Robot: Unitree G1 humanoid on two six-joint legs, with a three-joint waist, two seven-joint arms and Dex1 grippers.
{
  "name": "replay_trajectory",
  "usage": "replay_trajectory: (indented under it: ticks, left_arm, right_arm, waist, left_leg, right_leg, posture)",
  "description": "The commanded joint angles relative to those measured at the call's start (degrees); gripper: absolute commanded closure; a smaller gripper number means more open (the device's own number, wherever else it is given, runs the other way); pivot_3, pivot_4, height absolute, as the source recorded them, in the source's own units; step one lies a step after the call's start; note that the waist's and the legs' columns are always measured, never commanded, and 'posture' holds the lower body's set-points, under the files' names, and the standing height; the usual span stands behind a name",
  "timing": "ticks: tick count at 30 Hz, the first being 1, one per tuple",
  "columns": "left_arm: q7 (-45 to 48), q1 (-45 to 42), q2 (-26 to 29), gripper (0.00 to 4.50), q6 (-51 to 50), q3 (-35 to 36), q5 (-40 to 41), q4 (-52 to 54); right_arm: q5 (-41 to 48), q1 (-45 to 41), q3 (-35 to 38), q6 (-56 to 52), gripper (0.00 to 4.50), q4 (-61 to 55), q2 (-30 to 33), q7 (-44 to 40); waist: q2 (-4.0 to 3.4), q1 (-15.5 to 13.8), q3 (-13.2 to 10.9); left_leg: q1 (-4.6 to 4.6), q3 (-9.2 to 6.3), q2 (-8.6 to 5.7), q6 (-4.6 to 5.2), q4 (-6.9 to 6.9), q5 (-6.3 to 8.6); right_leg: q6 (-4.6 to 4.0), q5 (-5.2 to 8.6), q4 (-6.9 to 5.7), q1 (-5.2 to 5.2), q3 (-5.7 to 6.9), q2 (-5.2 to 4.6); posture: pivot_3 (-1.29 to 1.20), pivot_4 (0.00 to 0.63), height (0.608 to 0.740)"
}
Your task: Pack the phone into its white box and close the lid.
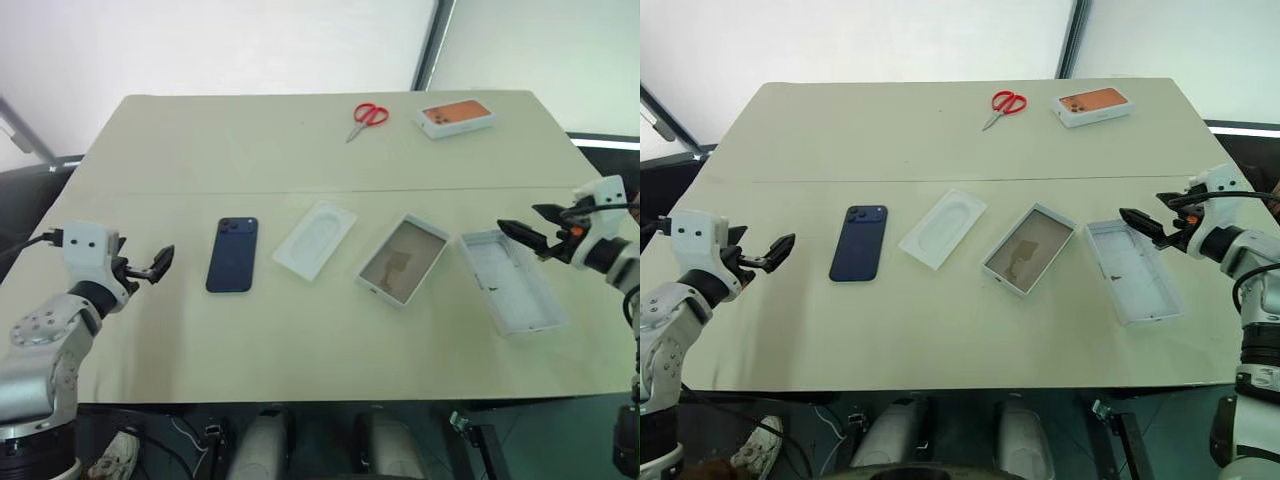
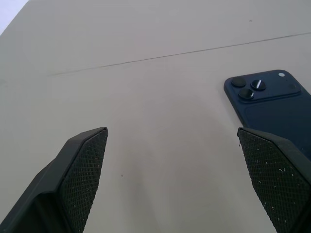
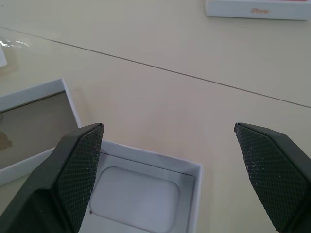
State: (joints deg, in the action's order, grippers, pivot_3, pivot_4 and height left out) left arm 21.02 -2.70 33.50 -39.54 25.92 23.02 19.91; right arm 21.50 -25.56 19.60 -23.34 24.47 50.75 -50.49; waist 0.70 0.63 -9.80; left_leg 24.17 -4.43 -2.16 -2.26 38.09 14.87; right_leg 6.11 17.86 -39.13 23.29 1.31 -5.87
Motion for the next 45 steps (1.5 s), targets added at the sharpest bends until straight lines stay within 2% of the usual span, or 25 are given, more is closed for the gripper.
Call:
replay_trajectory:
  ticks: [1,10,17,20,23,26,28,33,36,41,45]
  left_arm:
    - [-0.38,-0.51,0.58,0.02,0.25,0.55,0.12,1.93]
    - [-0.46,0.08,0.63,0.02,0.33,1.43,0.65,2.57]
    - [-2.42,-2.06,-2.94,0.02,-1.26,-0.77,3.16,5.99]
    - [-3.97,-6.22,-5.93,0.02,-2.73,-6.06,3.53,6.49]
    - [-3.91,-9.89,-7.03,0.02,-6.12,-7.89,5.65,5.94]
    - [-4.37,-15.81,-8.99,0.02,-12.99,-14.03,7.51,4.69]
    - [-6.09,-21.89,-12.45,0.02,-19.02,-18.16,8.47,2.58]
    - [-9.36,-31.8,-17.36,0.02,-30.65,-17.05,10.72,-4.35]
    - [-11.52,-38.58,-18.95,0.02,-35.13,-18.58,8.74,-11.16]
    - [-11.69,-45.47,-20.1,0.02,-40.46,-19.48,7.4,-20.23]
    - [-9.82,-47.44,-18.32,0.02,-41.24,-23.31,5.34,-24.61]
  right_arm:
    - [0.48,-0.9,1.82,1.18,0.0,-0.37,1.09,0.01]
    - [0.55,-2.63,-0.9,0.91,0.0,-3.57,-2.48,0.88]
    - [1.05,-1.94,-4.92,-1.23,0.0,-12.92,-7.67,2.45]
    - [0.66,-1.66,-6.93,-1.89,0.0,-16.85,-9.65,3.26]
    - [0.55,0.17,-8.73,-3.81,0.0,-23.57,-10.66,4.6]
    - [0.9,1.7,-10.45,-4.69,0.0,-29.38,-11.22,4.89]
    - [2.52,2.61,-11.22,-6.04,0.0,-33.55,-11.61,4.26]
    - [5.36,4.45,-13.41,-9.61,0.0,-42.14,-12.42,4.04]
    - [6.63,5.38,-13.75,-10.63,0.0,-45.14,-12.01,3.45]
    - [7.34,6.72,-13.0,-11.72,0.0,-46.8,-11.22,3.94]
    - [8.67,8.78,-12.21,-13.01,0.0,-49.67,-9.49,3.3]
  waist:
    - [0.0,0.01,0.0]
    - [0.0,0.12,0.0]
    - [0.0,0.02,0.0]
    - [0.0,-0.24,0.0]
    - [0.02,-0.29,0.0]
    - [0.02,-0.26,0.0]
    - [0.02,-0.29,0.0]
    - [0.05,0.4,-0.01]
    - [0.05,0.22,-0.01]
    - [0.06,0.02,-0.02]
    - [0.06,0.07,-0.02]
  left_leg:
    - [0.0,-0.01,0.0,0.0,0.0,0.0]
    - [-0.02,-0.01,0.02,0.0,0.0,0.0]
    - [-0.01,-0.03,0.0,-0.01,0.01,0.0]
    - [-0.01,-0.05,-0.01,-0.01,0.02,-0.01]
    - [0.03,-0.07,-0.05,-0.03,0.08,-0.02]
    - [0.05,-0.09,-0.05,-0.09,0.08,-0.05]
    - [0.03,-0.09,-0.07,-0.04,0.11,-0.02]
    - [0.03,-0.11,-0.07,-0.07,0.12,-0.04]
    - [-0.01,-0.17,-0.07,-0.04,0.1,-0.02]
    - [0.0,-0.17,-0.1,-0.12,0.11,-0.07]
    - [0.0,-0.17,-0.09,-0.27,0.11,-0.15]
  right_leg:
    - [0.0,0.0,0.0,0.0,0.0,0.01]
    - [0.0,0.0,0.0,-0.01,0.0,0.01]
    - [0.0,0.0,0.0,-0.01,0.0,0.0]
    - [0.0,0.0,0.0,-0.03,0.03,0.0]
    - [0.01,0.0,0.03,-0.07,0.04,-0.01]
    - [0.01,0.0,0.03,-0.04,0.06,0.0]
    - [0.02,0.0,0.01,-0.08,0.06,0.0]
    - [0.04,0.01,0.0,-0.05,0.08,0.09]
    - [0.03,0.01,-0.07,-0.05,0.09,0.21]
    - [0.04,0.01,-0.03,-0.07,0.08,0.19]
    - [0.04,0.01,-0.03,-0.07,0.08,0.18]
  posture:
    - [0.0,0.15,0.697]
    - [0.0,0.15,0.697]
    - [0.0,0.15,0.697]
    - [0.0,0.15,0.697]
    - [0.0,0.15,0.697]
    - [0.0,0.15,0.697]
    - [0.0,0.15,0.697]
    - [0.0,0.15,0.697]
    - [0.0,0.15,0.697]
    - [0.0,0.15,0.697]
    - [0.0,0.15,0.697]
